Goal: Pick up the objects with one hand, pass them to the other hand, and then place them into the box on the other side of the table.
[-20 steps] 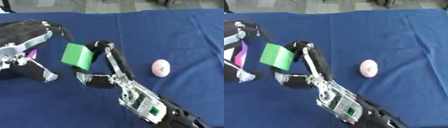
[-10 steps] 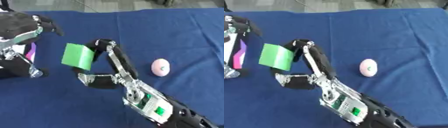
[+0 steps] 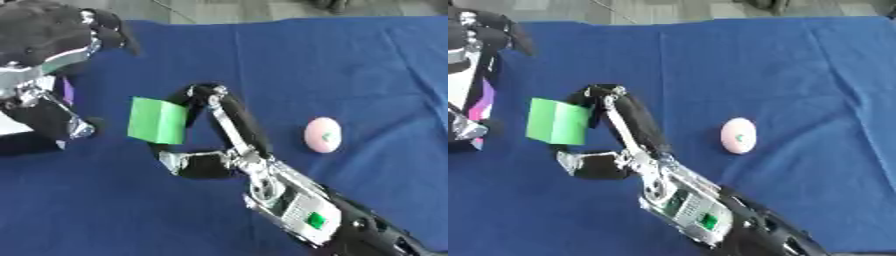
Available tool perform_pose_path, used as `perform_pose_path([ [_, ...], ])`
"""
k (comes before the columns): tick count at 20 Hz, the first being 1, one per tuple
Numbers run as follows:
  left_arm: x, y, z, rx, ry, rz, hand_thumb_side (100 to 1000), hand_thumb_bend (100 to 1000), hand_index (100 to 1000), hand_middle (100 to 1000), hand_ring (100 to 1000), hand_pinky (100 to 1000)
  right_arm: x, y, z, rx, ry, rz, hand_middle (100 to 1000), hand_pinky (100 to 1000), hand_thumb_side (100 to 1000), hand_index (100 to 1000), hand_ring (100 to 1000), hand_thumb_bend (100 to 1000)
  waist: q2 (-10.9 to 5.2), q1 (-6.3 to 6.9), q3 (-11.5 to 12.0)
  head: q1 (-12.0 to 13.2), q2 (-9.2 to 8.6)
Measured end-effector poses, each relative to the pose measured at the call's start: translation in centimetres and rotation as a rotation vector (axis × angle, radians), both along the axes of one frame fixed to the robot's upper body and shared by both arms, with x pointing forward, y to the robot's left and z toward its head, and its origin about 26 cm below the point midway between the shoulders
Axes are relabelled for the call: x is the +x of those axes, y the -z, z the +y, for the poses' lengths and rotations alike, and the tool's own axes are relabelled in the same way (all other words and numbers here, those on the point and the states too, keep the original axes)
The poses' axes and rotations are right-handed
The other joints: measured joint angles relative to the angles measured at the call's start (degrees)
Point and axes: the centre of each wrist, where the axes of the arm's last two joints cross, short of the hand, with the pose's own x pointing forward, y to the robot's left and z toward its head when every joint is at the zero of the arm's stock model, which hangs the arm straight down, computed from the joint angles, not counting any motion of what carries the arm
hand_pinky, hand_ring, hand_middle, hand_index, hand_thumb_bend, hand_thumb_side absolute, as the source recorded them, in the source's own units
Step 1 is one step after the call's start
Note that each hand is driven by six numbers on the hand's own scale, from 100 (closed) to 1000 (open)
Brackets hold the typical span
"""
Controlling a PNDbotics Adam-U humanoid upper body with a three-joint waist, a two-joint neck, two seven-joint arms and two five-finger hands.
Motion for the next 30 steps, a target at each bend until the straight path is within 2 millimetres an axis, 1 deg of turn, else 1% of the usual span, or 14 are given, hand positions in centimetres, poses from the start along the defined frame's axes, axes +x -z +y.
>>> perform_pose_path([
  [6, 0.0, 0.6, -0.7, 0.022, -0.003, 0.047, 100, 570, 864, 822, 818, 817, 0.3, 0.2, 0.2, 0.033, 0.078, -0.022, 485, 779, 116, 594, 472, 100, 0.25, -0.04, 0.14, 0.05, -0.06],
  [8, -0.1, 0.5, -0.8, 0.023, -0.006, 0.054, 100, 567, 852, 801, 811, 811, 0.3, 0.3, 0.4, 0.046, 0.091, -0.029, 484, 780, 129, 594, 471, 100, 0.29, -0.04, 0.20, 0.05, -0.08],
  [16, -0.2, 0.8, -1.5, -0.019, -0.014, 0.039, 100, 525, 845, 790, 792, 788, 0.1, 0.5, 1.0, 0.085, 0.085, -0.028, 484, 781, 170, 596, 469, 100, 0.47, -0.04, 0.40, 0.02, -0.51],
  [20, -0.3, 1.0, -1.9, -0.053, -0.023, 0.009, 100, 485, 843, 789, 786, 782, 0.0, 0.6, 1.1, 0.092, 0.072, -0.006, 483, 784, 196, 596, 467, 100, 0.63, -0.04, 0.47, 0.00, -0.57],
  [22, -0.3, 1.1, -2.0, -0.069, -0.027, -0.003, 100, 464, 836, 778, 778, 773, 0.0, 0.5, 1.1, 0.097, 0.067, 0.006, 483, 785, 200, 596, 468, 100, 0.66, -0.04, 0.48, 0.01, -0.71],
  [27, -0.3, 1.4, -2.2, -0.084, -0.035, -0.007, 120, 481, 830, 769, 772, 769, -0.1, 0.4, 1.1, 0.104, 0.060, 0.018, 484, 788, 205, 597, 469, 100, 0.70, -0.04, 0.48, 0.05, -1.03],
  [29, -0.3, 1.5, -2.3, -0.084, -0.036, 0.000, 121, 475, 827, 767, 771, 768, -0.1, 0.4, 1.1, 0.104, 0.058, 0.019, 484, 789, 203, 597, 470, 100, 0.75, -0.04, 0.48, 0.07, -1.03],
  [30, -0.3, 1.6, -2.4, -0.084, -0.034, 0.007, 121, 475, 827, 767, 768, 767, -0.1, 0.4, 1.1, 0.105, 0.057, 0.019, 484, 790, 174, 597, 470, 100, 0.78, -0.04, 0.48, 0.08, -1.03],
])
